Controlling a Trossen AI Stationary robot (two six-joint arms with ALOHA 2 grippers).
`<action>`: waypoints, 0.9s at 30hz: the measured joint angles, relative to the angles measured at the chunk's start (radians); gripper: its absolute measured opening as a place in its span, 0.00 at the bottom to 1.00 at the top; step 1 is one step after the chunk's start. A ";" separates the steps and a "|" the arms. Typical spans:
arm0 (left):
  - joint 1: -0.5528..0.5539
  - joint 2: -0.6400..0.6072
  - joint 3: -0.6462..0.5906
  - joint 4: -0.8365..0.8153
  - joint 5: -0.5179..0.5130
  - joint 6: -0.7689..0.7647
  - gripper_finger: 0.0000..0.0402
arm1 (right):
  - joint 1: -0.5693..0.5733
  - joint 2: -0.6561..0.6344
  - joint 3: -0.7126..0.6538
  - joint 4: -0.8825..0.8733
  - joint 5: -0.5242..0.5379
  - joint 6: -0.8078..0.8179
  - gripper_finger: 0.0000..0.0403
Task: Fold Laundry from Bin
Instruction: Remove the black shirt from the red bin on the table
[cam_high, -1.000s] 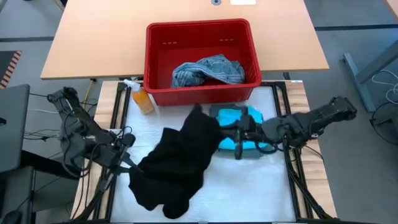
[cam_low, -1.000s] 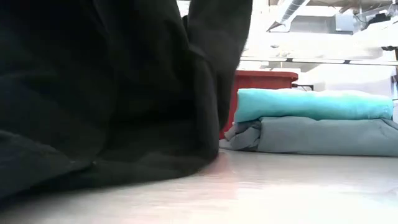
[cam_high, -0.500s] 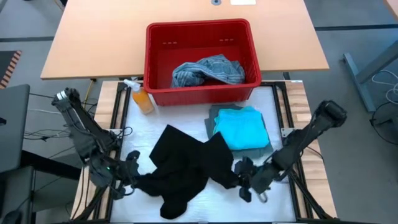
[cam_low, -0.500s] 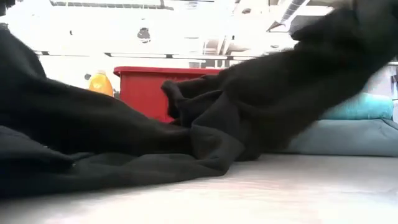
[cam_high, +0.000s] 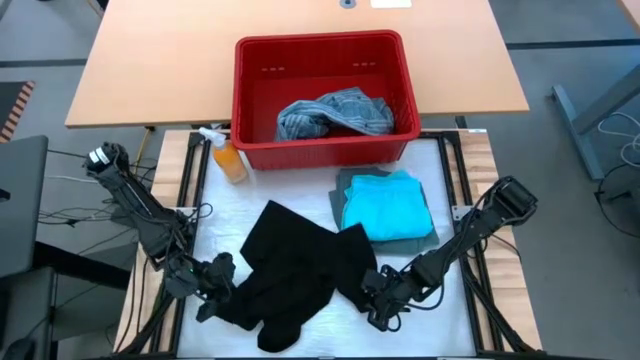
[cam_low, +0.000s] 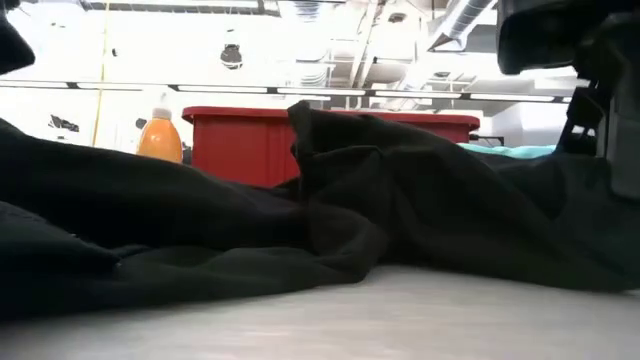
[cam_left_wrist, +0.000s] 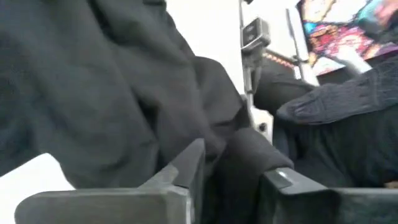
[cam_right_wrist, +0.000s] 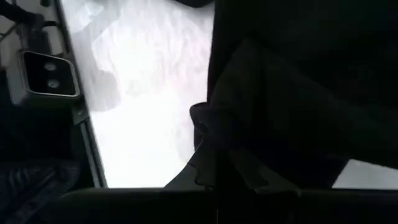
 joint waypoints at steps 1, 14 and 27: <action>0.007 0.000 0.002 0.025 0.002 0.021 0.23 | 0.000 0.000 0.000 0.004 -0.001 -0.001 0.09; 0.145 -0.001 0.020 0.205 0.299 0.311 0.41 | -0.007 -0.010 0.000 0.005 -0.032 -0.018 0.09; 0.151 0.000 0.018 -0.080 0.649 -0.193 0.41 | -0.006 -0.010 0.001 -0.040 -0.130 0.034 0.09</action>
